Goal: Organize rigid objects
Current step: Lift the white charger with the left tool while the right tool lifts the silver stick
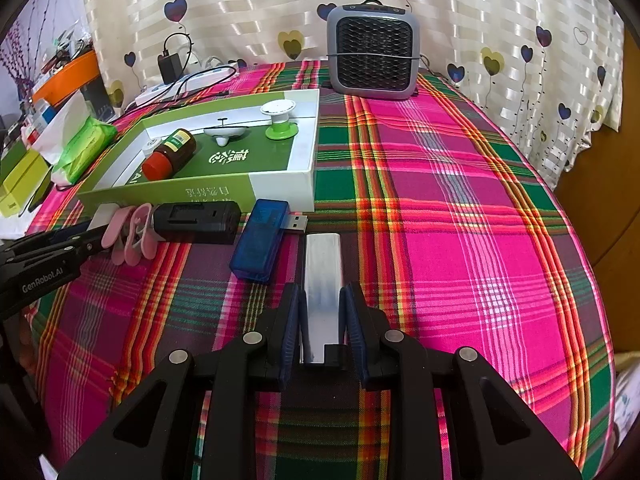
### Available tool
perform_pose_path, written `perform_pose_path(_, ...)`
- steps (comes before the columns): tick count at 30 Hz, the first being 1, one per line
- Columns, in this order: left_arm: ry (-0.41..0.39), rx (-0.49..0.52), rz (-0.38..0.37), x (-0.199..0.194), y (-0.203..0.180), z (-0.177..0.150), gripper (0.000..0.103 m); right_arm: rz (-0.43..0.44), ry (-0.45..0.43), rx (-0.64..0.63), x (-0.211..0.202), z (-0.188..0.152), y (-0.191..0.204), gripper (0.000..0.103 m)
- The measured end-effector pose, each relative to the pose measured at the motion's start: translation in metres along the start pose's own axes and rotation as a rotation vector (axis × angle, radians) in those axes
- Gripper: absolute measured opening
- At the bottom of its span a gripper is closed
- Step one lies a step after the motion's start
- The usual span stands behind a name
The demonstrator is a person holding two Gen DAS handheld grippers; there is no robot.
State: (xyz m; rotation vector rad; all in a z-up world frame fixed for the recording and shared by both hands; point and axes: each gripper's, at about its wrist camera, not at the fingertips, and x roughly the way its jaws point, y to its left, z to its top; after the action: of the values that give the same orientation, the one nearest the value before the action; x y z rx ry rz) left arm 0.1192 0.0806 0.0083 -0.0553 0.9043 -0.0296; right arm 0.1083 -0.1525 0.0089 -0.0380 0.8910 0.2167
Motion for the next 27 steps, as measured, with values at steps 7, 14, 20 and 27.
perform_pose_path(7, -0.001, -0.004, -0.002, -0.0007, 0.0011, 0.0003, 0.035, -0.001, 0.0, -0.001, 0.0, 0.0, -0.0006, 0.025)
perform_pose_path(14, -0.003, -0.012, -0.017, -0.0032, 0.0016, -0.0015, 0.034, -0.006, -0.001, -0.003, -0.0006, -0.0003, -0.0015, 0.024)
perform_pose_path(20, -0.009, -0.02, -0.026, -0.0061, 0.0024, -0.0031, 0.034, -0.002, -0.006, 0.005, -0.0024, -0.001, -0.002, 0.024)
perform_pose_path(27, -0.014, -0.017, -0.025, -0.0094, 0.0013, -0.0046, 0.034, -0.002, -0.018, 0.003, -0.0048, -0.0013, 0.0004, 0.024)
